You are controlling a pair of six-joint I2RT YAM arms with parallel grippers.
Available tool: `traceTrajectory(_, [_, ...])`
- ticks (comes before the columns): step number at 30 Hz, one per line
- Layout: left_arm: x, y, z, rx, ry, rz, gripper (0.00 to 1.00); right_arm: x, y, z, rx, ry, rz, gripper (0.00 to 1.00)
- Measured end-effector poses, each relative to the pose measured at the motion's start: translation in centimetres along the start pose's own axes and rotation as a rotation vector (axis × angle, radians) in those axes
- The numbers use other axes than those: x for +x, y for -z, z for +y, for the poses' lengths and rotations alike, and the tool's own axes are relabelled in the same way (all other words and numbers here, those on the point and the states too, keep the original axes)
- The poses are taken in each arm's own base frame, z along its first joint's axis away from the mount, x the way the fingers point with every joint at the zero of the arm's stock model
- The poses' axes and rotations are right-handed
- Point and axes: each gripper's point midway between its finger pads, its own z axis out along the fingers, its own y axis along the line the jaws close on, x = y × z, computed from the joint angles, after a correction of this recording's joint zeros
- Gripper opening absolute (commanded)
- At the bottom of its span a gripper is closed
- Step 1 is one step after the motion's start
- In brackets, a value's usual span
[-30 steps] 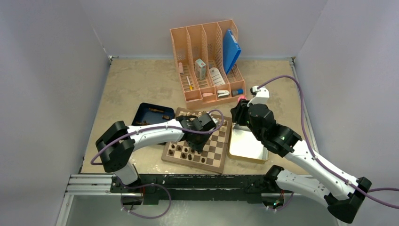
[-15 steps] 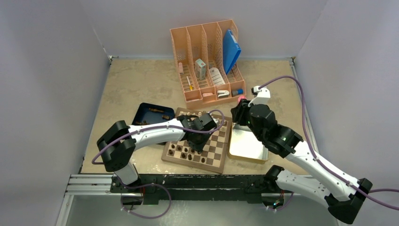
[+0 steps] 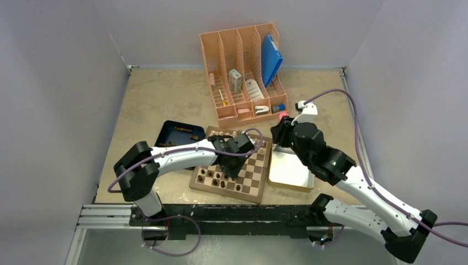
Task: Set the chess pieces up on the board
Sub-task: Place the chess piece on the chessboard.
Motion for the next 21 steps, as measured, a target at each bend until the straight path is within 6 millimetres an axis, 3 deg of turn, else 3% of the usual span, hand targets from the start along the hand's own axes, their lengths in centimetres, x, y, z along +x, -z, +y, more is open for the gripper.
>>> traceTrajectory(16, [0.01,0.0,0.26,-0.019,0.02,-0.003,0.19,-0.68,0.07,0.74,-0.037,-0.021,-0.029,0.46])
traceTrajectory(21, [0.04,0.0,0.3,-0.019,0.014,-0.001,0.27,-0.34,-0.07,0.66,-0.037,-0.019,-0.024,0.46])
